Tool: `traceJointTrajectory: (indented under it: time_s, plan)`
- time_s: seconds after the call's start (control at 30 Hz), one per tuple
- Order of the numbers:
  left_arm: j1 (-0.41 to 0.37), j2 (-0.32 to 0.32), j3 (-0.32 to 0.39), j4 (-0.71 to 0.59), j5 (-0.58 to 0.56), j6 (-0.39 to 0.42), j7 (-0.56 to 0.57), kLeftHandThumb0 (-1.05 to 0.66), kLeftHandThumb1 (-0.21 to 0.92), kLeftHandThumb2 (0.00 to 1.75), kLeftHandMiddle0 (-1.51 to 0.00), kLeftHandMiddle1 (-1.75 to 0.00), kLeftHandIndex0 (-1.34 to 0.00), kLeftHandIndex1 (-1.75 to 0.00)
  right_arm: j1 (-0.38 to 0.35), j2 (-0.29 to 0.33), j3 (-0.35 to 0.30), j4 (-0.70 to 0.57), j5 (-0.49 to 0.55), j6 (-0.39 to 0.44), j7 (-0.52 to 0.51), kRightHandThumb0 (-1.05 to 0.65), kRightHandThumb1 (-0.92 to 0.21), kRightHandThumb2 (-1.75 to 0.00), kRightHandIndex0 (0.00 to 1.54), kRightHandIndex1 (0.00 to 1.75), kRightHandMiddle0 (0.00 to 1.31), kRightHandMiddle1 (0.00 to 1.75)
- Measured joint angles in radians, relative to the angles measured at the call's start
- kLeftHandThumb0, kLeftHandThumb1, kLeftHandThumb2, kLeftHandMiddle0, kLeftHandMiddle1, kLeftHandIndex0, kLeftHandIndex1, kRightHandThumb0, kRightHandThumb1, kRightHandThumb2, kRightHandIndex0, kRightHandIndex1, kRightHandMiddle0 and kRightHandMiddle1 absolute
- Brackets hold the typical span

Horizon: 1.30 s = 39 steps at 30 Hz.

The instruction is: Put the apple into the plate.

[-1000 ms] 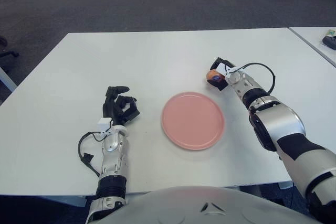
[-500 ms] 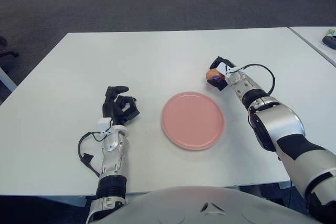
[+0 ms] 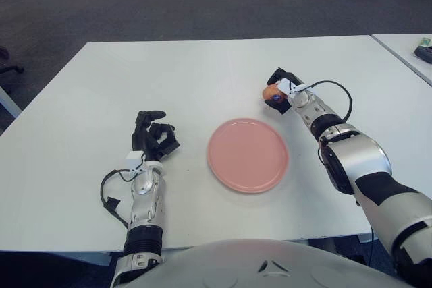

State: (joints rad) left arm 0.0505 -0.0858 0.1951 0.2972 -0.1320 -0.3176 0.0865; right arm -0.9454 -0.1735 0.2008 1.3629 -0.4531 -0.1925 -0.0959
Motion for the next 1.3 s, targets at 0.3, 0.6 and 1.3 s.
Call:
traceJointTrajectory:
  time_s: [0.3, 0.6, 1.3]
  plan:
    - [-0.001, 0.001, -0.001, -0.001, 0.000, 0.003, 0.000, -0.01, 0.36, 1.29, -0.56, -1.75, -0.36, -1.75, -0.007, -0.006, -0.041, -0.031, 0.047, -0.084, 0.001, 0.00, -0.05, -1.60, 0.85, 1.65, 0.58, 1.75]
    - [-0.002, -0.001, 0.000, 0.000, -0.005, 0.002, 0.000, -0.01, 0.38, 1.27, -0.55, -1.75, -0.36, -1.74, -0.018, -0.007, -0.057, -0.070, 0.065, -0.147, -0.005, 0.00, -0.04, -1.60, 0.86, 1.64, 0.58, 1.75]
    - [-0.019, -0.002, 0.004, 0.022, -0.022, -0.006, -0.004, -0.01, 0.35, 1.28, -0.56, -1.75, -0.41, -1.70, 0.106, -0.061, -0.056, -0.374, 0.191, -0.356, 0.294, 0.00, 0.09, -1.73, 0.96, 1.61, 0.69, 1.75]
